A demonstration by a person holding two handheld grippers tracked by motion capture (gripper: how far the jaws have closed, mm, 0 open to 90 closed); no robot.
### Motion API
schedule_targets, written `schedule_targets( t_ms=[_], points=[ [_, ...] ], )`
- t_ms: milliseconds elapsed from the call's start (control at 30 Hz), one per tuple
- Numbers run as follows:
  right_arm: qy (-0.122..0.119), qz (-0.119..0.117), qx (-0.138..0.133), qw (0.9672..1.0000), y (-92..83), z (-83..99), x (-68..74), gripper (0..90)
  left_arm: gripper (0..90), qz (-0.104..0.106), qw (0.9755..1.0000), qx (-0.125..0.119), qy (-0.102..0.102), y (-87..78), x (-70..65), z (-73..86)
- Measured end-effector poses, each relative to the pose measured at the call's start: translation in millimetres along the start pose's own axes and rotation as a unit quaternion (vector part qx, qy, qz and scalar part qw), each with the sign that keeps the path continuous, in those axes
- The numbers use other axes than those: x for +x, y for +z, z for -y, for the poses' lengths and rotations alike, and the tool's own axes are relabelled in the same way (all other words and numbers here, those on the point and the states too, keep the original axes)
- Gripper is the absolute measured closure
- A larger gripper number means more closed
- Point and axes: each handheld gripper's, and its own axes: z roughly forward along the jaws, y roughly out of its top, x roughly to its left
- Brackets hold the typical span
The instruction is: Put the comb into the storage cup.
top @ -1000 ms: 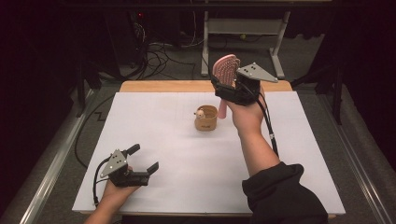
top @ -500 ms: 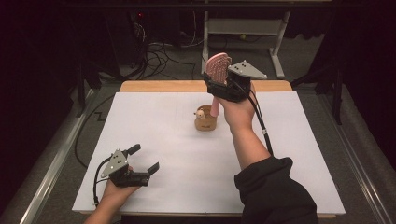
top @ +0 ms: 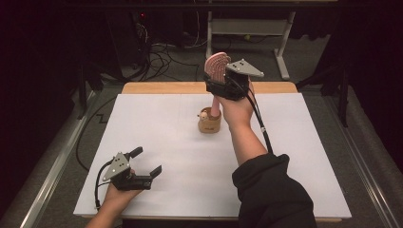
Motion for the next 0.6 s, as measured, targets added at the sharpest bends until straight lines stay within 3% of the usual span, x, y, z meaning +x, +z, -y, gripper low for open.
schedule_targets(
  t_ms=[600],
  points=[
    [0.003, 0.005, 0.026, 0.9996, 19.5, 12.1, -2.9, 20.2, 0.0, 0.000, 1.0000, -0.006, -0.004, -2.0, 0.3, -0.3]
  ],
)
